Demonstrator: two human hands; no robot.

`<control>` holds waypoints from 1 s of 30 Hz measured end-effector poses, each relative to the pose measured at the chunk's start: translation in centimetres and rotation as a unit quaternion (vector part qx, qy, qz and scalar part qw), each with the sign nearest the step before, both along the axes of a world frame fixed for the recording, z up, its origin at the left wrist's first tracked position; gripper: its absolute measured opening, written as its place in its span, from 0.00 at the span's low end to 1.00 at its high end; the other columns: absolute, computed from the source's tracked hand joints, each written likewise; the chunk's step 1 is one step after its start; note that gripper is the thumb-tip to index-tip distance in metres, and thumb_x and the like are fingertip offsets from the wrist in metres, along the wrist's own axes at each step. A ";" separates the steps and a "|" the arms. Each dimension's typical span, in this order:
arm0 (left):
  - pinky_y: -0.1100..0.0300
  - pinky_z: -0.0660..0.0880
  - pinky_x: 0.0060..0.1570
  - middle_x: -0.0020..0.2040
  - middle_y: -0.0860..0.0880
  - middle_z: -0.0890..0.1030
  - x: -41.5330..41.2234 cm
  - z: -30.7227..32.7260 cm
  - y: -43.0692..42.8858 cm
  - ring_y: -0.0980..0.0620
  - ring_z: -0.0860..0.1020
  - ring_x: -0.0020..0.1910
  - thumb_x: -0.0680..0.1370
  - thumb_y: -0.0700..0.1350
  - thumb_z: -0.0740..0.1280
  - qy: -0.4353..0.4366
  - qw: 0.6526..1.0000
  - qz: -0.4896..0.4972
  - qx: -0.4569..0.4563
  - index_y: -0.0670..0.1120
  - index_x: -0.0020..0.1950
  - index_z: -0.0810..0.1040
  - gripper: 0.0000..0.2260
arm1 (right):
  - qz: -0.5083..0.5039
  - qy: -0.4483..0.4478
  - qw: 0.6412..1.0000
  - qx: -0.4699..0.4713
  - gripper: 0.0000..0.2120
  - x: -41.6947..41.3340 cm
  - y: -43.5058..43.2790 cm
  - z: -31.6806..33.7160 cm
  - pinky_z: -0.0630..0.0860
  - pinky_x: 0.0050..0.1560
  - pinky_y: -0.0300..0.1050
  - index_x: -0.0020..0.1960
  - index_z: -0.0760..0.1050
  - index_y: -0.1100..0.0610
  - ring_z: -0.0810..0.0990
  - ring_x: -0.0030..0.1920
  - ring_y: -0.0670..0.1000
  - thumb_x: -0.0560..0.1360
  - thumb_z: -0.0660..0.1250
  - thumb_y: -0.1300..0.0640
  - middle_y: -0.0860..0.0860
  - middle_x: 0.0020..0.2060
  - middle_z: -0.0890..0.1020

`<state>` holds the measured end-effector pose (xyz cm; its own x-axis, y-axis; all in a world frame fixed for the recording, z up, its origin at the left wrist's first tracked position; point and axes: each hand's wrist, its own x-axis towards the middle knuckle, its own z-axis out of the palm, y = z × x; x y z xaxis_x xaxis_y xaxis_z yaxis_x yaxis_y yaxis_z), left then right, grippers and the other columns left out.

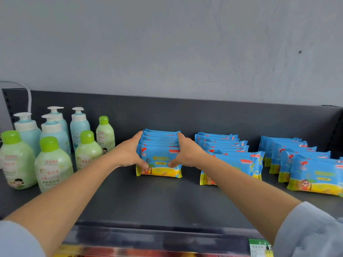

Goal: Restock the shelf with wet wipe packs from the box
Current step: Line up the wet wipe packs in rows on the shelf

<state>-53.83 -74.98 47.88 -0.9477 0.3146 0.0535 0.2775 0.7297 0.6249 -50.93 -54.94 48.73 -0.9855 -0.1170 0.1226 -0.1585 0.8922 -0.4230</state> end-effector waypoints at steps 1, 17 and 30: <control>0.54 0.72 0.63 0.67 0.55 0.72 0.0 0.1 0.0 0.53 0.74 0.62 0.64 0.39 0.80 0.013 1.000 0.000 -0.025 0.51 0.77 0.51 0.51 | 0.008 0.010 0.999 0.032 0.49 0.1 0.1 0.1 0.72 0.62 0.47 0.75 0.51 0.58 0.70 0.64 0.54 0.65 0.78 0.53 0.55 0.67 0.66; 0.50 0.52 0.74 0.79 0.50 0.50 0.1 1.1 0.8 0.51 0.50 0.77 0.69 0.55 0.75 0.195 0.900 -0.029 -0.388 0.46 0.78 0.48 0.48 | 0.072 0.070 0.955 0.280 0.46 -1.6 -0.4 0.3 0.71 0.64 0.53 0.72 0.60 0.57 0.65 0.68 0.54 0.63 0.77 0.43 0.52 0.67 0.68; 0.51 0.58 0.73 0.77 0.49 0.55 1.0 2.1 1.5 0.50 0.54 0.76 0.70 0.54 0.75 0.193 0.901 -0.048 -0.387 0.45 0.78 0.50 0.46 | 0.072 0.060 0.966 0.239 0.49 0.3 0.3 1.2 0.57 0.74 0.51 0.76 0.52 0.59 0.50 0.77 0.54 0.66 0.76 0.45 0.54 0.75 0.58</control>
<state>-52.81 -73.46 49.98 -0.8723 0.4781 0.1024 0.4496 0.8666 -0.2163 -50.61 -54.63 49.95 -0.9369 -0.3233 0.1327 -0.3177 0.9462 0.0620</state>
